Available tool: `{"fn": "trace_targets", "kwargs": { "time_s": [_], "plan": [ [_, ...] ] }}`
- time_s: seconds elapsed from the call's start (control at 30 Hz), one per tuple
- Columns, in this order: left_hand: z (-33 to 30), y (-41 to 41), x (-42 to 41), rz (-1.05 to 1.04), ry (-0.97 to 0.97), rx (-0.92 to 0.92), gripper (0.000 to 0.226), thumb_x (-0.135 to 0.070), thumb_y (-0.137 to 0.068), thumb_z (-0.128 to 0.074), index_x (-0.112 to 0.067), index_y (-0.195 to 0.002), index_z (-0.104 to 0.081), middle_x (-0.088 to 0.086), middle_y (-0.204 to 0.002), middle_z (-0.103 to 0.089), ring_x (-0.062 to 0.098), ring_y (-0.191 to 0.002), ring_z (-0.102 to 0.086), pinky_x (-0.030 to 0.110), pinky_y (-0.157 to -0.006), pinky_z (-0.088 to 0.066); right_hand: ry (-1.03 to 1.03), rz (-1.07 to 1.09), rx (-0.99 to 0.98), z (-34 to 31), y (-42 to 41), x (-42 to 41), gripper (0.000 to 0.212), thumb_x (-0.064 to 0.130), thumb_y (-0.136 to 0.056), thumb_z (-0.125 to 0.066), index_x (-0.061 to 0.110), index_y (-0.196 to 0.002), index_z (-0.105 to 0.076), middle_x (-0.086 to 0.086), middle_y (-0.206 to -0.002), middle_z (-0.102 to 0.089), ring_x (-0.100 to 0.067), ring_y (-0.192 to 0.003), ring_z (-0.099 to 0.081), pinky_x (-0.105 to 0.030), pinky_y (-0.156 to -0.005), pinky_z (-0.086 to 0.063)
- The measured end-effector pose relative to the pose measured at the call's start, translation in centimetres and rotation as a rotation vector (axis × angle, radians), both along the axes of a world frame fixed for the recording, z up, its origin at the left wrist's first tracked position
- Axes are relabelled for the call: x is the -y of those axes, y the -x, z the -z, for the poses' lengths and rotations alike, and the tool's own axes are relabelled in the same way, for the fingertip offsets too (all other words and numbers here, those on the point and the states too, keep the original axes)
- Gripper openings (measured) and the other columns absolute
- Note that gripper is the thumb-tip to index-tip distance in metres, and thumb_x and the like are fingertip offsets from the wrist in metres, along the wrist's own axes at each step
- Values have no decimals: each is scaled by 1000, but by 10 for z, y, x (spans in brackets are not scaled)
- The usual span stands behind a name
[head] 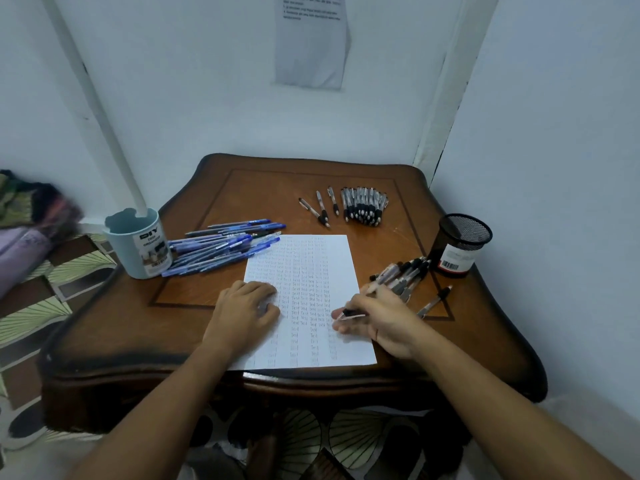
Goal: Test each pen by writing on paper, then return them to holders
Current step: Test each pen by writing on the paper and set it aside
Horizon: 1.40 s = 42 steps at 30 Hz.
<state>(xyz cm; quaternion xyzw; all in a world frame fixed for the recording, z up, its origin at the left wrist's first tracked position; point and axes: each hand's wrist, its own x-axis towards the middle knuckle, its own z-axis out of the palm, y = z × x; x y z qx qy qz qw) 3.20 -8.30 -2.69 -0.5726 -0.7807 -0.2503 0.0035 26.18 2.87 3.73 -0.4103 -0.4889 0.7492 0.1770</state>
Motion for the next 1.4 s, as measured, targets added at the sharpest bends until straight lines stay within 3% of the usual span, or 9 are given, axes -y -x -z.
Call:
{"fn": "trace_targets", "kwargs": {
  "time_s": [0.1, 0.3, 0.6, 0.73, 0.87, 1.0, 1.1, 1.23, 1.4],
  "plan": [
    [-2, 2, -3, -6, -25, 22, 46, -44, -85, -44, -27, -121, -66, -16, -122, -63, 1, -101, -41, 27, -89, -26, -74, -5, 65, -21, 17, -33, 31, -2, -98, -54, 13, -121, -40, -26, -101, -62, -28, -78, -66, -32, -67, -58],
    [0, 3, -7, -14, -55, 6, 56, -54, -79, -33, -29, -114, -69, -18, -115, -64, 1, -96, -39, 29, -86, -26, -283, 67, 260, -30, 61, -108, 25, 7, -101, -54, -1, -125, -55, -16, -101, -55, -15, -67, -53, -20, -49, -43],
    [1, 3, -7, -29, -60, -2, 43, -48, -85, -41, -30, -113, -68, -20, -111, -63, 4, -98, -43, 28, -86, -25, -381, 292, 388, -18, 119, -161, 17, 2, -96, -61, -2, -113, -63, -11, -95, -64, -16, -74, -65, -33, -86, -60],
    [2, 1, -6, -38, -84, 11, 35, -42, -86, -46, -30, -110, -69, -21, -108, -62, 3, -95, -43, 28, -84, -25, -476, 379, 467, -10, 133, -166, 23, 14, -96, -64, 0, -115, -65, -9, -84, -69, -13, -64, -69, -34, -83, -61],
    [1, 3, -7, -41, -86, 12, 36, -42, -85, -46, -30, -109, -69, -21, -107, -63, 5, -95, -44, 29, -84, -27, -482, 374, 455, -8, 136, -162, 43, 8, -96, -63, 6, -138, -51, -2, -79, -60, -15, -78, -72, -35, -88, -60],
    [3, 5, -8, -45, -77, 7, 39, -45, -84, -43, -31, -109, -69, -20, -108, -64, 8, -97, -47, 31, -86, -28, -493, 317, 407, -8, 129, -160, 49, 0, -96, -60, 13, -142, -48, -4, -102, -63, -16, -78, -72, -34, -87, -60],
    [4, 5, -7, -40, -75, 7, 45, -48, -82, -39, -30, -108, -70, -19, -107, -64, 9, -97, -48, 30, -86, -27, -616, 168, 492, -13, 111, -157, 31, -1, -97, -58, 11, -126, -59, -11, -99, -68, -19, -72, -68, -31, -72, -61],
    [3, 5, -7, -38, -67, 8, 48, -51, -82, -36, -30, -110, -69, -21, -107, -62, 5, -95, -43, 29, -86, -24, -961, -410, 880, -29, 73, -151, 28, -4, -95, -56, 20, -91, -70, -4, -105, -69, -23, -95, -65, -31, -75, -52],
    [2, 4, -7, -36, -49, 29, 52, -53, -81, -33, -31, -112, -68, -22, -109, -61, 3, -98, -42, 30, -89, -26, -1107, -675, 1088, -34, 35, -139, 34, -2, -92, -60, 24, -106, -74, 1, -116, -67, -20, -106, -61, -33, -92, -52]
  ]
}}
